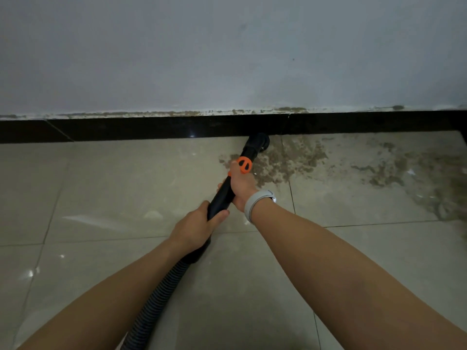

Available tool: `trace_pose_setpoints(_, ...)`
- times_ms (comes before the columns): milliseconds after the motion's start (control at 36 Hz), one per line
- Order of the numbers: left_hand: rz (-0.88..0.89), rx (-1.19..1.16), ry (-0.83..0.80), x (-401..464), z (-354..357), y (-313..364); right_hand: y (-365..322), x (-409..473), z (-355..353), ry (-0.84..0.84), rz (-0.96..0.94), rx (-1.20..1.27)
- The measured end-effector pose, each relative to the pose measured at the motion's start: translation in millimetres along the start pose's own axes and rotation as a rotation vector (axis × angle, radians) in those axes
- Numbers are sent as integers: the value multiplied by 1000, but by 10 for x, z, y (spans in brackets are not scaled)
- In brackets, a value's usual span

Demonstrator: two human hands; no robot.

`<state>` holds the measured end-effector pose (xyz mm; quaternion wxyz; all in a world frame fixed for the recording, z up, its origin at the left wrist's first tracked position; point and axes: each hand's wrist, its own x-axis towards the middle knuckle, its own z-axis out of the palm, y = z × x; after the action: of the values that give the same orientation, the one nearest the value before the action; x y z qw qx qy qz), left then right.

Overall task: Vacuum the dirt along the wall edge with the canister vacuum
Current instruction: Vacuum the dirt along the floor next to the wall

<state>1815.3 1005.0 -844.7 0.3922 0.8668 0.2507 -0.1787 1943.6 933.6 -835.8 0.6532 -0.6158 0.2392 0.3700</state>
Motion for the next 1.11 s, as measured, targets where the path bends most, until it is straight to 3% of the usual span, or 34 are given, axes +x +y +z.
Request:
trace_pose_setpoints(472,15,22,-55,150,144,350,-166,112,-394,4,-17,53)
trace_pose_setpoints(917,44,72,92,77,-93,149,-213,16,-76,18,9,19)
trace_pose_setpoints(1111,23,108,173,-73,-210,-120,-43,-78,196,-59,39,45)
